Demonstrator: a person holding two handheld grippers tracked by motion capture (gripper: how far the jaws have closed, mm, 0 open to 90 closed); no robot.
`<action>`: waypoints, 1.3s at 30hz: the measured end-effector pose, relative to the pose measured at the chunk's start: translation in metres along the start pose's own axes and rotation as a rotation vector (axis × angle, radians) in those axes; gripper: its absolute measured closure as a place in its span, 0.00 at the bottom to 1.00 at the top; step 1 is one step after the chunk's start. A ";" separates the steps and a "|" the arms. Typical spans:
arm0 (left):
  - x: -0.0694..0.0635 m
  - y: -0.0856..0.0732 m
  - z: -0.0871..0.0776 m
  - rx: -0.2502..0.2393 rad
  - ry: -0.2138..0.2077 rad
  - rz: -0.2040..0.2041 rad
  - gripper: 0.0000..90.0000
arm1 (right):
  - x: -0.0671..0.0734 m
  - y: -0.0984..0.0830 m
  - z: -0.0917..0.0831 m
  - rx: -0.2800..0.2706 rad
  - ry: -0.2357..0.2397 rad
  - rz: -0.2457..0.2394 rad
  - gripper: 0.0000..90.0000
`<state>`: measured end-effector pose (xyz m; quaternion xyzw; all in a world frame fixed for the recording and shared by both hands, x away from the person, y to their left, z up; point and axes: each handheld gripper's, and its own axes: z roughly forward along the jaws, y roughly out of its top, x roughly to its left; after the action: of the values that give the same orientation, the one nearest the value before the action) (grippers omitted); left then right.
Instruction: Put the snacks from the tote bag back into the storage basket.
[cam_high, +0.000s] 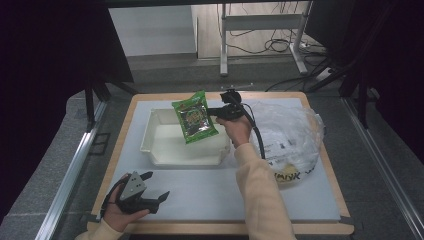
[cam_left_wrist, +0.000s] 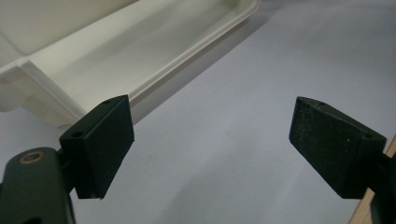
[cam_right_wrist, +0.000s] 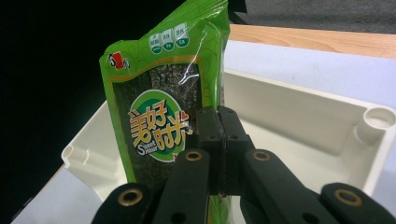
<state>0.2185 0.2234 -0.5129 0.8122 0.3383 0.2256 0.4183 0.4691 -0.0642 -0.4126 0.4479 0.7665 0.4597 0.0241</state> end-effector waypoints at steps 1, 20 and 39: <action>0.000 0.000 0.000 0.001 0.000 0.002 0.16 | 0.001 0.000 0.001 0.000 0.001 0.001 1.00; 0.001 0.000 -0.001 -0.008 -0.004 -0.011 0.16 | 0.012 -0.002 0.022 0.019 0.006 0.005 1.00; 0.002 -0.001 -0.001 -0.009 -0.007 -0.011 0.16 | 0.021 -0.005 0.044 0.013 -0.012 0.029 1.00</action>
<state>0.2186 0.2257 -0.5126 0.8091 0.3404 0.2220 0.4246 0.4735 -0.0203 -0.4338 0.4619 0.7627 0.4523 0.0194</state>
